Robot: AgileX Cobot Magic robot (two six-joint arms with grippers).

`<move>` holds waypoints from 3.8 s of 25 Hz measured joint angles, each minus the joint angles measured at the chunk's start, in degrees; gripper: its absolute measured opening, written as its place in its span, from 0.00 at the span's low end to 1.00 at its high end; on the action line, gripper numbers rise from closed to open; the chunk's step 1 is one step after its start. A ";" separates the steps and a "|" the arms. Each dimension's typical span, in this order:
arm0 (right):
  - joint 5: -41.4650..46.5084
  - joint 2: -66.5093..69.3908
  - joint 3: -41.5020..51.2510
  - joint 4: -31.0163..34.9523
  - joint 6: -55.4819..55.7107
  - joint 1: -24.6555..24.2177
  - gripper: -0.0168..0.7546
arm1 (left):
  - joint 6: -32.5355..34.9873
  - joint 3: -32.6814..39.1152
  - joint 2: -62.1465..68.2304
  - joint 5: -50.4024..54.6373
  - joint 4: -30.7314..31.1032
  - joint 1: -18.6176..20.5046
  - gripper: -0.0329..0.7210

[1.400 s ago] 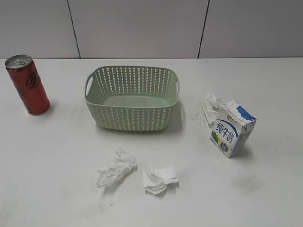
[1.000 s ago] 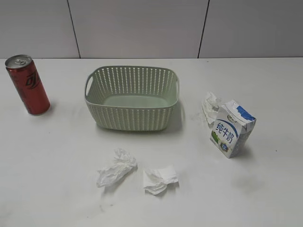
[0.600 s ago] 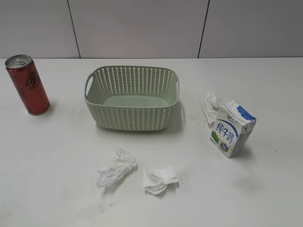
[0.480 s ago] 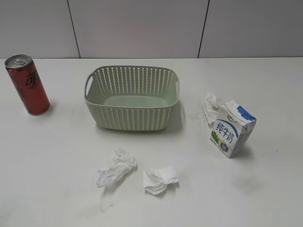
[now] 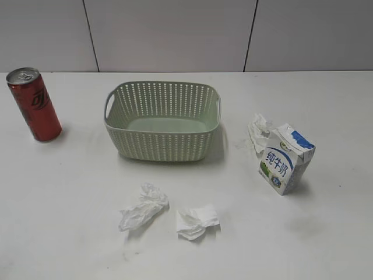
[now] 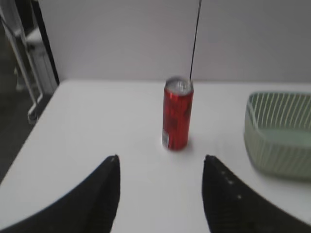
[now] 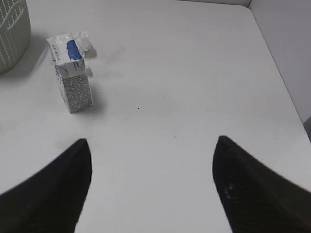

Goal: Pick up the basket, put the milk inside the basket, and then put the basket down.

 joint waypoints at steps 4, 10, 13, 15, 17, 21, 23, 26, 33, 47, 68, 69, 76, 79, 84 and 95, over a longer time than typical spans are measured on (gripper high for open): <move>0.00 0.00 0.00 0.00 0.00 0.00 0.79 | 0.00 -0.13 8.24 -21.04 0.00 -0.10 0.59; 0.00 0.00 0.00 0.00 0.00 0.00 0.79 | 0.00 -4.84 26.28 -41.50 3.39 -0.19 0.63; 0.00 0.00 0.00 0.00 0.00 0.00 0.79 | 0.00 -10.98 35.41 -42.74 3.78 -2.90 0.64; 0.00 0.00 0.00 0.00 0.00 0.00 0.79 | 0.00 -15.43 41.56 -42.49 3.92 -6.65 0.64; 0.00 0.00 0.00 0.00 0.00 0.00 0.79 | 0.00 -20.83 47.37 -40.11 3.92 -10.42 0.64; 0.00 0.00 0.00 0.00 0.00 0.00 0.79 | 0.00 -32.24 60.44 -28.79 3.92 -16.64 0.64; 0.00 0.00 0.00 0.00 0.00 0.00 0.79 | 0.00 -37.35 67.30 -22.36 3.79 -18.72 0.64; 0.00 0.00 0.00 0.00 0.00 0.00 0.79 | 0.00 -43.58 76.43 -13.90 2.75 -19.91 0.64; 0.00 0.00 0.00 0.00 0.00 0.00 0.79 | 0.00 -50.39 95.45 -5.92 -1.65 -19.99 0.68; 0.00 0.00 0.00 0.00 0.00 0.00 0.78 | 0.38 -53.04 112.64 -9.70 -6.42 -19.99 0.68; 0.00 0.00 0.00 0.00 0.00 0.00 0.78 | -8.50 -53.07 111.71 -11.20 -5.64 -19.99 0.04; 0.00 0.00 0.00 0.05 0.00 0.00 0.78 | -8.78 -53.07 110.91 -10.80 -5.57 -19.99 0.04; -2.02 0.10 -1.27 0.97 0.00 0.00 0.78 | -9.75 -53.07 108.03 -9.00 -5.52 -19.99 0.04; -9.55 2.18 -3.12 4.96 0.00 0.08 0.78 | -9.75 -53.07 108.04 -8.08 -5.52 -19.99 0.04; -19.80 12.06 -3.71 9.36 -9.36 0.73 0.79 | -9.75 -53.07 108.04 -7.87 -5.41 -19.99 0.04; -19.00 53.57 -16.29 17.49 -21.54 7.88 0.79 | -9.75 -53.07 108.04 -7.68 -5.31 -19.99 0.04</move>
